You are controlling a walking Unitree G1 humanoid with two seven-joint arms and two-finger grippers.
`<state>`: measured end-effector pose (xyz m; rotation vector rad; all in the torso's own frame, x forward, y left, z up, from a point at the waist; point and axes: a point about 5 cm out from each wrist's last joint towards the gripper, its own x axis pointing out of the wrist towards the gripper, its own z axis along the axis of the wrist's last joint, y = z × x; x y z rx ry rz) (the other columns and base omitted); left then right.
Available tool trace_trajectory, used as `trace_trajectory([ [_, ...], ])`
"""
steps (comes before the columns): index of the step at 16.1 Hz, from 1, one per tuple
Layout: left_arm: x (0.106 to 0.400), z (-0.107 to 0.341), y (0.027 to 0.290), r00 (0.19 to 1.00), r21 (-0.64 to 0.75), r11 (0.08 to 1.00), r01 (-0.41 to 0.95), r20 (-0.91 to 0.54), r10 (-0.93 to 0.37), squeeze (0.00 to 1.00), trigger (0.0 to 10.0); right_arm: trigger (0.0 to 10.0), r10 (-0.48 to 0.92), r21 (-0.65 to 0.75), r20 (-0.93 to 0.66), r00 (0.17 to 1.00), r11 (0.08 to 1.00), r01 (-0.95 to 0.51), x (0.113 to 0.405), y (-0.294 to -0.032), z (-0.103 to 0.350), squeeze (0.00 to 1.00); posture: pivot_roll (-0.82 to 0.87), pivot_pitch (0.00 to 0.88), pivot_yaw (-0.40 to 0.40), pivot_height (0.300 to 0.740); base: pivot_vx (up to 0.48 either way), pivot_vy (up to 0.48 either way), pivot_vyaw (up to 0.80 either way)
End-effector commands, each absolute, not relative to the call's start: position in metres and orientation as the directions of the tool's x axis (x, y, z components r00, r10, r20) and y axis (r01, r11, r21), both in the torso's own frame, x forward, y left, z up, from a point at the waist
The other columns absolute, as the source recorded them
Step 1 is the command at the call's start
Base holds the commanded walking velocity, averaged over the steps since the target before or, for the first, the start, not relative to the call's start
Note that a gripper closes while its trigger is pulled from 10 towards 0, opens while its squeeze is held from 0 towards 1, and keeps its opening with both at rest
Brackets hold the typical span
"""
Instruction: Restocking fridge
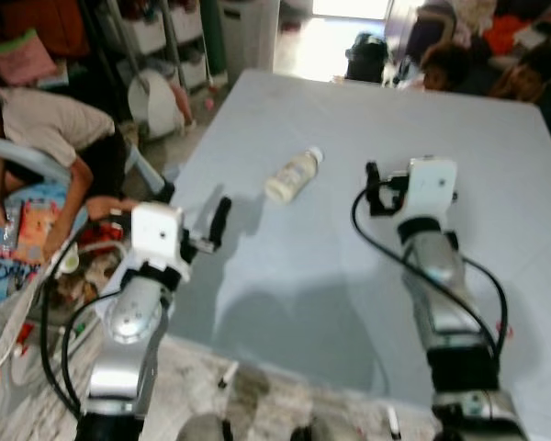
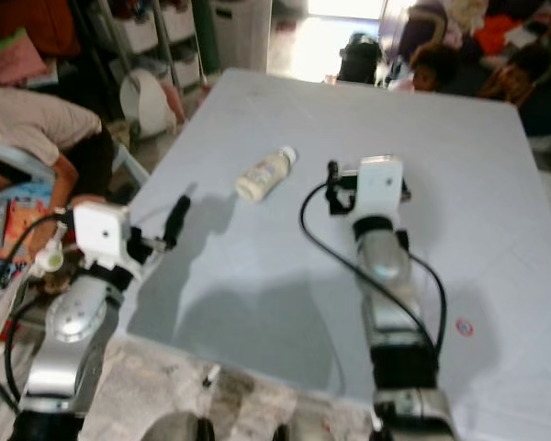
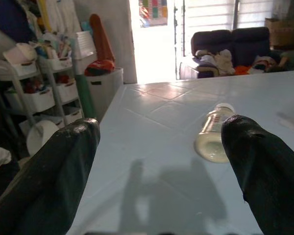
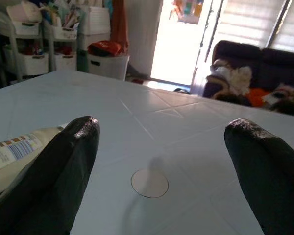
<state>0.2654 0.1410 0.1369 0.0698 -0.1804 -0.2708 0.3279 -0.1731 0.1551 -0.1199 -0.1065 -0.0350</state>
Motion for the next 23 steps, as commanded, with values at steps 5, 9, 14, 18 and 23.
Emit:
trace_trajectory([
  [5, 0.254, 0.137, 0.144, 0.942, 0.148, 0.946, 0.289, 0.133, -0.309, 0.0, 10.0, 10.0, 0.059, -0.026, 0.093, 0.994, 0.998, -0.057, 0.372, -0.186, 0.185, 0.0, 0.03, 0.105, 0.01, 0.74, 0.0, 0.0, 0.0],
  [9, 0.245, 0.14, 0.149, 0.943, 0.174, 0.939, 0.295, 0.106, -0.316, 0.0, 10.0, 10.0, 0.269, -0.041, 0.06, 0.961, 0.963, -0.267, 0.395, -0.17, 0.201, 0.0, 0.08, 0.145, 0.023, 0.74, 0.0, 0.0, 0.0],
  [14, 0.236, 0.14, 0.15, 0.942, 0.197, 0.929, 0.312, 0.066, -0.33, 0.0, 10.0, 10.0, 0.475, -0.088, 0.004, 0.88, 0.877, -0.473, 0.406, -0.149, 0.212, 0.0, 0.12, 0.177, 0.039, 0.74, 0.0, 0.0, 0.0],
  [18, 0.231, 0.141, 0.153, 0.937, 0.225, 0.917, 0.33, 0.035, -0.346, 0.0, 10.0, 10.0, 0.651, -0.134, -0.073, 0.755, 0.744, -0.654, 0.401, -0.133, 0.198, 0.0, 0.15, 0.189, 0.052, 0.74, 0.0, 0.0, 0.0],
  [23, 0.228, 0.145, 0.155, 0.939, 0.243, 0.913, 0.327, 0.026, -0.343, 0.0, 10.0, 10.0, 0.729, -0.269, -0.05, 0.683, 0.648, -0.712, 0.398, -0.115, 0.203, 0.0, 0.18, 0.197, 0.052, 0.74, 0.0, 0.0, 0.0],
])
